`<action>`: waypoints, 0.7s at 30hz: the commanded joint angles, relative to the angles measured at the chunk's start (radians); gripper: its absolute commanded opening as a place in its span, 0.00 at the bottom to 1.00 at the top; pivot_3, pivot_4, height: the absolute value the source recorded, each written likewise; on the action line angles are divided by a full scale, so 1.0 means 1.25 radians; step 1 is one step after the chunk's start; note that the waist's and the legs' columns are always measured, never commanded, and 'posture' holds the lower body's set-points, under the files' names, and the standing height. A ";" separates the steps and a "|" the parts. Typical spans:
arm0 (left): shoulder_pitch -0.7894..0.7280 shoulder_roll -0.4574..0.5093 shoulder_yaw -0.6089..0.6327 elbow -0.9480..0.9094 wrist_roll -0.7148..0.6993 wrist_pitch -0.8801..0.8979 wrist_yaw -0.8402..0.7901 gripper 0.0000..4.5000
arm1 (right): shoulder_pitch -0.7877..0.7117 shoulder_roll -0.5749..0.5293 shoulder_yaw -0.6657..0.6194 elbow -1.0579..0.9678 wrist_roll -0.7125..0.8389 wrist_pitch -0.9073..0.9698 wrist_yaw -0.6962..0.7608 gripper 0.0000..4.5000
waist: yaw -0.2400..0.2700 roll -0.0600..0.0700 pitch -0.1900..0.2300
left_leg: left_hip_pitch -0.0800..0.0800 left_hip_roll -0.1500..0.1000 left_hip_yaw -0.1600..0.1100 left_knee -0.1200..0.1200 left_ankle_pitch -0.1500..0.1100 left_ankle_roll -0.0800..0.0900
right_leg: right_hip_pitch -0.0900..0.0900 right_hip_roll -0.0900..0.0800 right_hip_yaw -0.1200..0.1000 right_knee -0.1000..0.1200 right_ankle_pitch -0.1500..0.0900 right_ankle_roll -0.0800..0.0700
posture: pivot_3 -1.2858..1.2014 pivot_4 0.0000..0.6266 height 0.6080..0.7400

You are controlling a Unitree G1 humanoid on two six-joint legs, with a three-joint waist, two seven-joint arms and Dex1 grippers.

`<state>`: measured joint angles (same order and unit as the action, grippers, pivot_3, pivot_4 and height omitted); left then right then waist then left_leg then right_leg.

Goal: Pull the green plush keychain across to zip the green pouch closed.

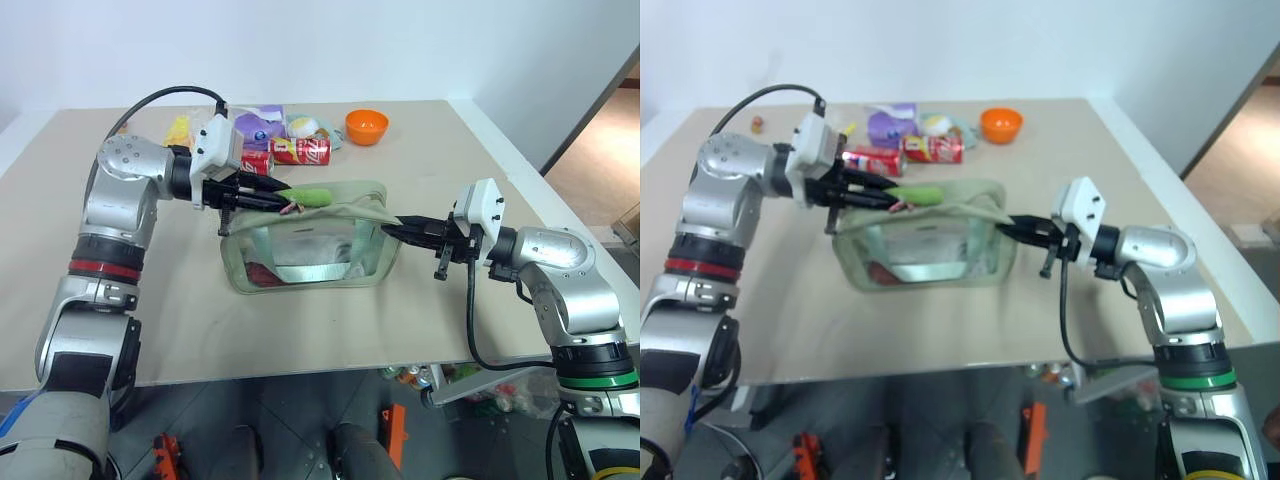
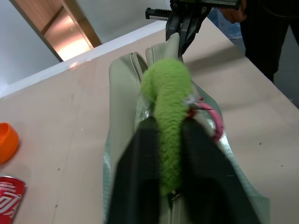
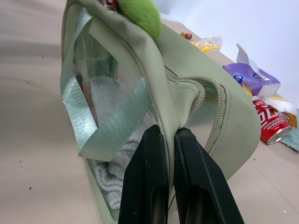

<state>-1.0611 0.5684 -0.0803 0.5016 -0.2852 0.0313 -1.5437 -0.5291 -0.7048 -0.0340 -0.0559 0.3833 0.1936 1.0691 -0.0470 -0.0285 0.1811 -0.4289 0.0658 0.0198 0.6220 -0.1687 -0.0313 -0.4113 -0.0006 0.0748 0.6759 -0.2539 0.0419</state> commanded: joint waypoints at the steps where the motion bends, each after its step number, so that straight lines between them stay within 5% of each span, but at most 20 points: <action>1: -0.021 0.024 0.016 -0.038 -0.023 0.018 -0.024 0.51 | -0.005 -0.002 -0.005 -0.026 0.000 -0.009 0.000 0.00 | 0.000 0.000 0.000 | 0.000 0.000 0.000 0.000 0.000 0.000 | 0.000 0.000 0.000 0.000 0.000 0.000 | 0.52 0.24 1.00; 3: -0.012 0.042 0.023 -0.071 -0.033 0.038 -0.028 0.65 | -0.008 0.000 -0.002 -0.023 -0.001 -0.011 0.002 0.00 | 0.000 0.000 0.000 | 0.000 0.000 0.000 0.000 0.000 0.000 | 0.000 0.000 0.000 0.000 0.000 0.000 | 0.52 0.24 1.00; 12: 0.026 0.137 0.080 -0.153 -0.067 0.137 0.025 0.65 | -0.044 0.019 0.019 0.023 -0.008 -0.031 0.025 0.00 | -0.005 0.000 0.000 | 0.001 0.000 0.000 0.000 0.000 0.000 | 0.000 0.000 0.000 0.003 -0.001 -0.001 | 0.52 0.24 1.00; 21: 0.336 0.154 0.239 -0.473 -0.209 0.375 0.256 0.65 | -0.068 0.029 0.029 0.055 -0.013 -0.049 0.044 0.00 | -0.008 0.000 0.000 | 0.003 0.001 0.000 -0.001 0.000 0.000 | 0.000 0.001 0.000 0.005 -0.003 -0.003 | 0.52 0.24 1.00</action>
<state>-0.6654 0.7647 0.1394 0.0126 -0.4877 0.4482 -1.3077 -0.5984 -0.6720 0.0002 0.0279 0.3650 0.1487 1.1110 -0.0565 -0.0284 0.1811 -0.4247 0.0669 0.0193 0.6204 -0.1687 -0.0314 -0.4109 0.0001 0.0749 0.6820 -0.2574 0.0387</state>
